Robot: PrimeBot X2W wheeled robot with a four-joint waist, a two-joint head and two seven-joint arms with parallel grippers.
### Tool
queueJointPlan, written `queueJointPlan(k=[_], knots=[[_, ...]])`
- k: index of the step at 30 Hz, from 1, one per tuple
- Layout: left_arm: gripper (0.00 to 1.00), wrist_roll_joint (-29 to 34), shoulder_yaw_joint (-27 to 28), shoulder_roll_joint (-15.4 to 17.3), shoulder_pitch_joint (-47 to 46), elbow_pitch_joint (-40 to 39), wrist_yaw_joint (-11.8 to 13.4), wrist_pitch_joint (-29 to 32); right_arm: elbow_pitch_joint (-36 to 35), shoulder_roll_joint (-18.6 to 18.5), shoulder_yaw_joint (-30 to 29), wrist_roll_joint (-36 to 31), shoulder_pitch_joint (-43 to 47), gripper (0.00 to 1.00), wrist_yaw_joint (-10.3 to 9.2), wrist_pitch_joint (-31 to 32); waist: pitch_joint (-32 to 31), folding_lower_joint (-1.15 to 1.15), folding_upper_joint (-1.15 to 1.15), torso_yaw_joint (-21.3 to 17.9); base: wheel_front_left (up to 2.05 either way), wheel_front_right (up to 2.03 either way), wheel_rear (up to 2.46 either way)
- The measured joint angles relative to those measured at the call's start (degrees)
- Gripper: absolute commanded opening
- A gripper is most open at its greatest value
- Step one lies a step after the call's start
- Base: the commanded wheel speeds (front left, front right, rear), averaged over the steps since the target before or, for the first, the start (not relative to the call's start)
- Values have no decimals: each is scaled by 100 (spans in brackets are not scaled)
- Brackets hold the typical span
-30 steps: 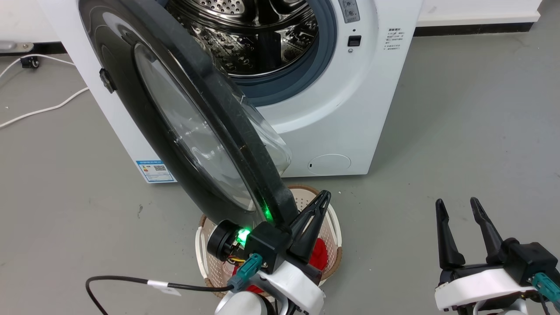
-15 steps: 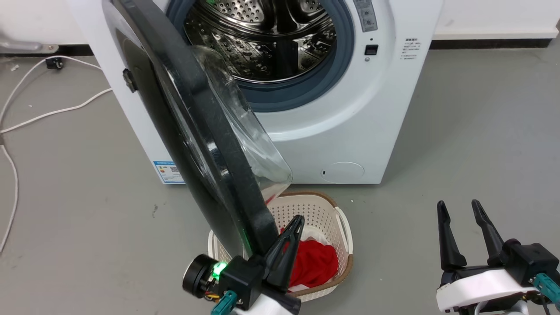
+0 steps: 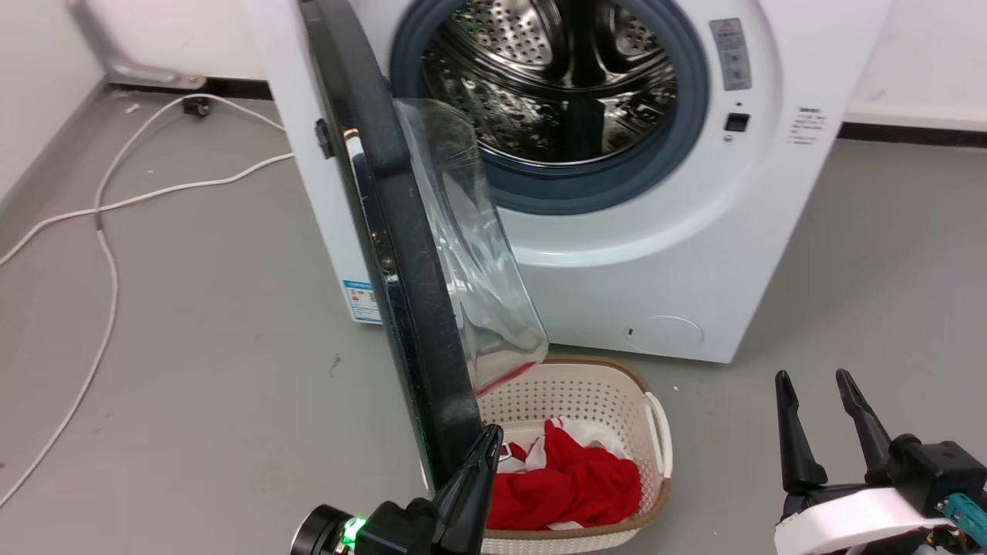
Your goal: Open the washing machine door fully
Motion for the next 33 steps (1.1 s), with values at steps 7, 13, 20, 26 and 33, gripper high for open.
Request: queueJointPlan(k=[7,13,20,26,33], knots=[[0,-14,115,113,215,-90,155,20,-79,0,23,22,42,100,1,57,-72,0,0,500,0,0,0],[0,-25,328,243,266,-126,323,5,-107,1,2,31,60,100,1,76,-75,0,0,898,0,0,0],[0,-220,843,424,276,21,502,-148,-123,1,29,40,57,100,1,99,-1,0,0,1134,0,0,0],[0,-578,1604,638,135,296,654,-341,-133,2,26,32,27,100,1,148,100,1,0,1082,0,0,0],[0,-971,2338,865,-135,684,665,-481,-160,2,-3,121,-69,100,0,245,287,1,0,973,0,0,0]])
